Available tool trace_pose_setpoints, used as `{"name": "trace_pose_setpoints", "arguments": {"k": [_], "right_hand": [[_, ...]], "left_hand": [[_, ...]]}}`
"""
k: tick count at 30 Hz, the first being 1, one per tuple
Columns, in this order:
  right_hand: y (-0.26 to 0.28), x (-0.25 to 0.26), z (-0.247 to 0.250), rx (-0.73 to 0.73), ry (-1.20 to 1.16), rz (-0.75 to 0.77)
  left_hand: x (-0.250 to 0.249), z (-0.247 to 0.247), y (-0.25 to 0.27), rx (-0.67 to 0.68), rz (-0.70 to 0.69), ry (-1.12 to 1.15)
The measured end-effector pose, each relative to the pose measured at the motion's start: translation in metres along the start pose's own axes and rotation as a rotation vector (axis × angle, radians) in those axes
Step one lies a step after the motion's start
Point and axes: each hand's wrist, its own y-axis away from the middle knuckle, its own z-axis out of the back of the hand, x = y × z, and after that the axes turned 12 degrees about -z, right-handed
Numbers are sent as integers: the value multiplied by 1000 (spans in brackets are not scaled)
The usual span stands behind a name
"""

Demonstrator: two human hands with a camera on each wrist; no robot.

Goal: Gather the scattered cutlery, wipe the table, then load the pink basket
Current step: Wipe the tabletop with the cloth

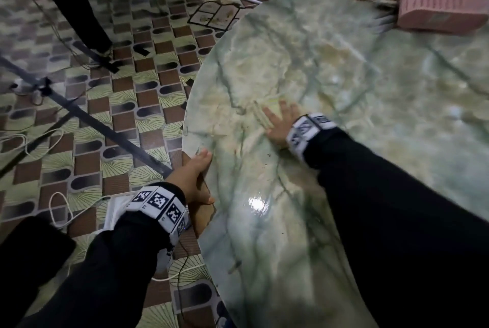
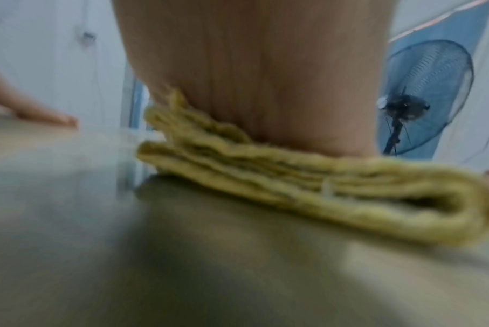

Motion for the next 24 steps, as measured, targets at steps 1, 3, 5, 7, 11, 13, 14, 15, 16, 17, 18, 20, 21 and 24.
{"name": "trace_pose_setpoints", "arguments": {"k": [1,3,5,7,11,13,14,15,16,17,18,20,21,24], "right_hand": [[14,16,-6,73,56,28],[58,36,-39,112,240,296],[134,27,-64,126,342,473],[194,-28,-85,90,384,608],[228,-149,-54,134,352,176],[198,-211,-19,127,172,-141],[180,-234,0,114,73,-330],[159,-248,15,95,0,-464],[140,-254,23,51,-34,-530],[126,-251,25,14,-51,-565],[113,-238,24,-2,-49,-572],[106,-198,14,7,5,-486],[111,-177,2,14,46,-406],[174,-147,-44,3,187,-47]], "left_hand": [[0,0,0,2,1,8],[1,1,0,16,10,21],[0,2,-2,36,27,-15],[-6,6,-4,72,60,-103],[-44,12,-15,136,105,-294],[-71,6,-25,116,48,-296],[-85,-2,-30,112,0,-301],[-99,-11,-34,111,-51,-302],[-112,-21,-37,108,-105,-288],[-126,-31,-39,111,-134,-254],[-138,-40,-41,111,-161,-214],[-158,-53,-44,108,-202,-203],[-166,-57,-46,104,-217,-226],[-178,-61,-51,99,-250,-277]]}}
